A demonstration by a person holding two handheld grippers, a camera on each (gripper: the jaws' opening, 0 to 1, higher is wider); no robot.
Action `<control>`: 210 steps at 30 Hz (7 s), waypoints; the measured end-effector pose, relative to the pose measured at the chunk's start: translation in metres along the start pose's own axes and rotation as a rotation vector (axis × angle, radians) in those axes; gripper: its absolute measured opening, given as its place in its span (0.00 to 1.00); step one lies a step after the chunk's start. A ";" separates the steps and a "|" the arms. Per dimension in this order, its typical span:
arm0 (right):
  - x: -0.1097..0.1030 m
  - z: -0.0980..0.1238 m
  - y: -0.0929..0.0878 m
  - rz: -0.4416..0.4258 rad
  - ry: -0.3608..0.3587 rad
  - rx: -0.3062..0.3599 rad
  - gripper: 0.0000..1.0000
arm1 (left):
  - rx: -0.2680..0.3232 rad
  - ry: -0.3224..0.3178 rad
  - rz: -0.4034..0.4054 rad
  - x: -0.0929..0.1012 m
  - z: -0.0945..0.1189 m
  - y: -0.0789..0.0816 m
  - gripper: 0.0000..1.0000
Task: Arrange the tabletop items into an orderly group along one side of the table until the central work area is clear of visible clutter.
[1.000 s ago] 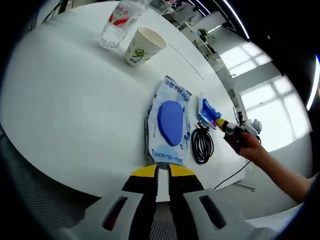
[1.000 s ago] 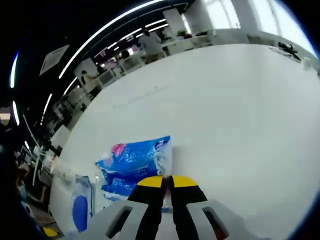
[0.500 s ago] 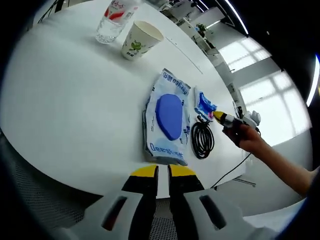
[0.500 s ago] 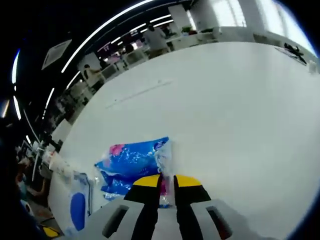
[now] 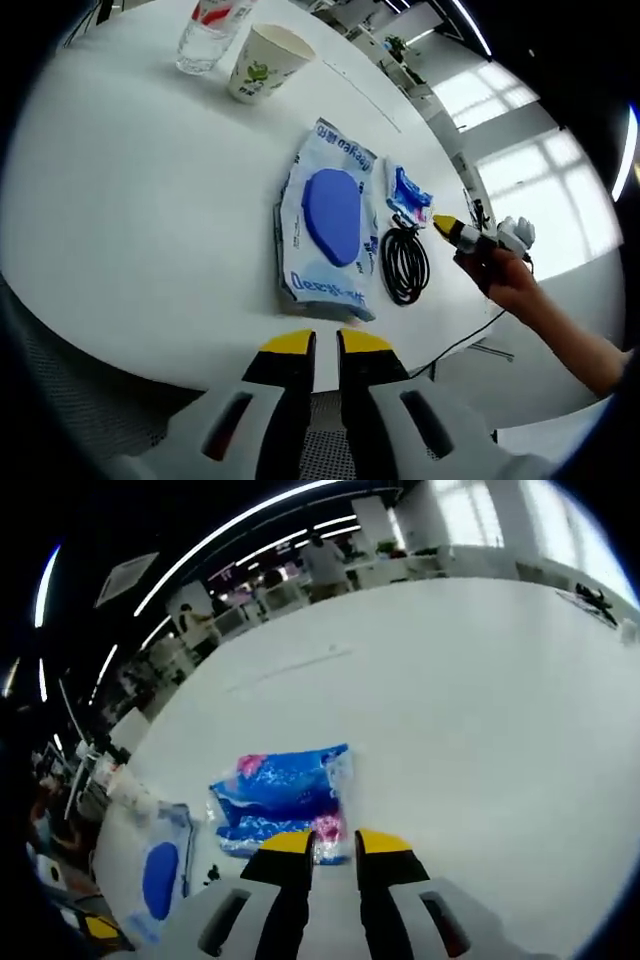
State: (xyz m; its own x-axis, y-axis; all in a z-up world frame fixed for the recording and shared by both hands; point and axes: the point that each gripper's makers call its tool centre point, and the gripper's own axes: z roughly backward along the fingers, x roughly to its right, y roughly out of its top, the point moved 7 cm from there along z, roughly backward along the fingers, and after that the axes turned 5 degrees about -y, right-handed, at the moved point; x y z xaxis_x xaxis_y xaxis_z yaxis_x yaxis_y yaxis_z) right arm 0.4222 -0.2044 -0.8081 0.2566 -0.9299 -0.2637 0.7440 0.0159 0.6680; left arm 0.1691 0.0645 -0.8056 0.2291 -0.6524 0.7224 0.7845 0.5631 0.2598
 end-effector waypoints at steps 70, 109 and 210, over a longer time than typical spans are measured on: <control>-0.101 0.098 -0.092 0.104 0.177 -0.028 0.26 | 0.074 -0.006 0.168 0.012 -0.066 0.019 0.11; -0.130 0.092 -0.103 0.063 0.219 -0.050 0.26 | 0.148 0.138 0.168 -0.029 -0.004 0.026 0.04; -0.176 0.057 -0.104 0.076 0.218 -0.160 0.00 | 0.111 0.161 -0.045 -0.071 0.049 0.038 0.00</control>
State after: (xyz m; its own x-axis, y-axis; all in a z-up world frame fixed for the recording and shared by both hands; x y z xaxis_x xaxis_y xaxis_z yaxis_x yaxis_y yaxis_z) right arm 0.2643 -0.0632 -0.7918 0.4292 -0.8232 -0.3716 0.8011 0.1570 0.5776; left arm 0.1541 0.1569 -0.8152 0.2918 -0.7459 0.5987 0.7294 0.5784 0.3652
